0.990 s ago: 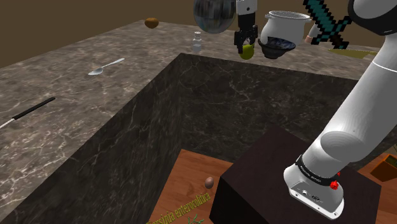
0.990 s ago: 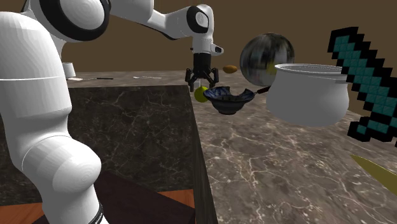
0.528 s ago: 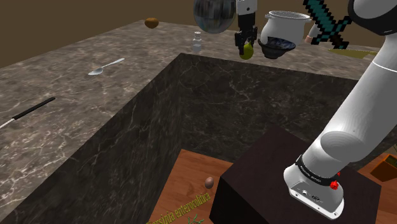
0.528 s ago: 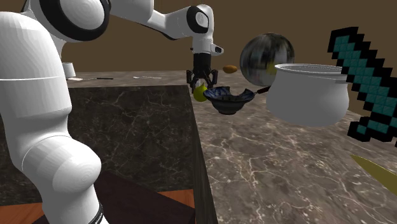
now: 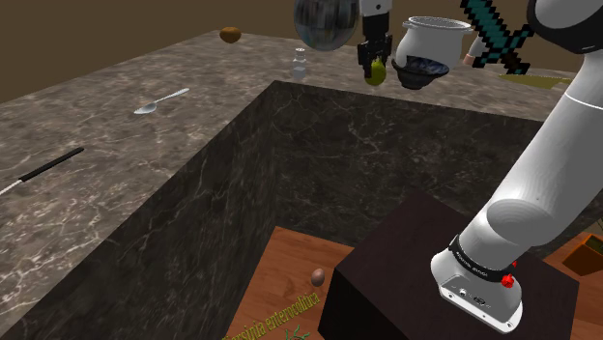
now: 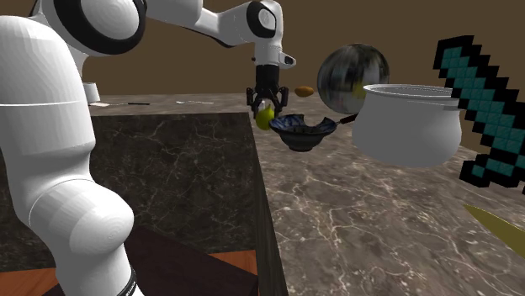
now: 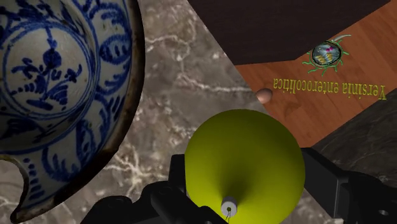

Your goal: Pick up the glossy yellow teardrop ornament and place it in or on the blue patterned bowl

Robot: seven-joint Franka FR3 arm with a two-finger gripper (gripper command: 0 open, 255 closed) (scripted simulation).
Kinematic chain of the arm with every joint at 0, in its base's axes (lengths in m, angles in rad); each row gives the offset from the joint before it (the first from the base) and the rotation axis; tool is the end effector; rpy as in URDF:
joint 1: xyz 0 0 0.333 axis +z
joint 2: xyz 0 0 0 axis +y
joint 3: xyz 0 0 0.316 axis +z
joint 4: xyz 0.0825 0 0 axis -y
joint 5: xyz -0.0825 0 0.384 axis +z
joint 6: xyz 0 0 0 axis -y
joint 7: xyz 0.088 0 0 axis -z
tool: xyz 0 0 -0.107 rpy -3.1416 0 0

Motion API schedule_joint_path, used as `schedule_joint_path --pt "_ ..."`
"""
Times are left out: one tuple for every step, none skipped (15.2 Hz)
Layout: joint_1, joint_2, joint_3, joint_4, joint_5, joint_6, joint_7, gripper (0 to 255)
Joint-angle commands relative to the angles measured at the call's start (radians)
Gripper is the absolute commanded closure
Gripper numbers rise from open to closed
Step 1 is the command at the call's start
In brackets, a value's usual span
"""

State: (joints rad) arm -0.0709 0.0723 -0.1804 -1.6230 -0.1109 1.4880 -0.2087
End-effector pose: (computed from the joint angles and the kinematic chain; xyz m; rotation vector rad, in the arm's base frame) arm 0.5404 -0.1485 0.5551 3.0472 -0.0628 -0.3503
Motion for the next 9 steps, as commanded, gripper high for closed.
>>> schedule_joint_path --pt "0.0 0.002 0.0 0.029 0.0 -0.027 -0.003 255" --pt "0.0 0.004 0.0 0.045 0.0 -0.041 -0.005 255" --pt "0.0 0.007 0.0 0.062 0.001 -0.055 -0.007 255" --pt "0.0 0.01 0.0 0.079 0.001 -0.069 -0.009 255" --pt "-0.001 0.013 -0.001 0.096 0.001 -0.083 -0.01 255" --pt "-0.001 0.016 -0.001 0.114 0.001 -0.098 -0.012 255" --pt "-0.001 0.02 -0.001 0.133 0.002 -0.112 -0.014 255" --pt "-0.001 0.024 -0.001 0.151 0.002 -0.127 -0.016 255" --pt "-0.002 0.028 -0.001 0.171 0.002 -0.142 -0.019 255"
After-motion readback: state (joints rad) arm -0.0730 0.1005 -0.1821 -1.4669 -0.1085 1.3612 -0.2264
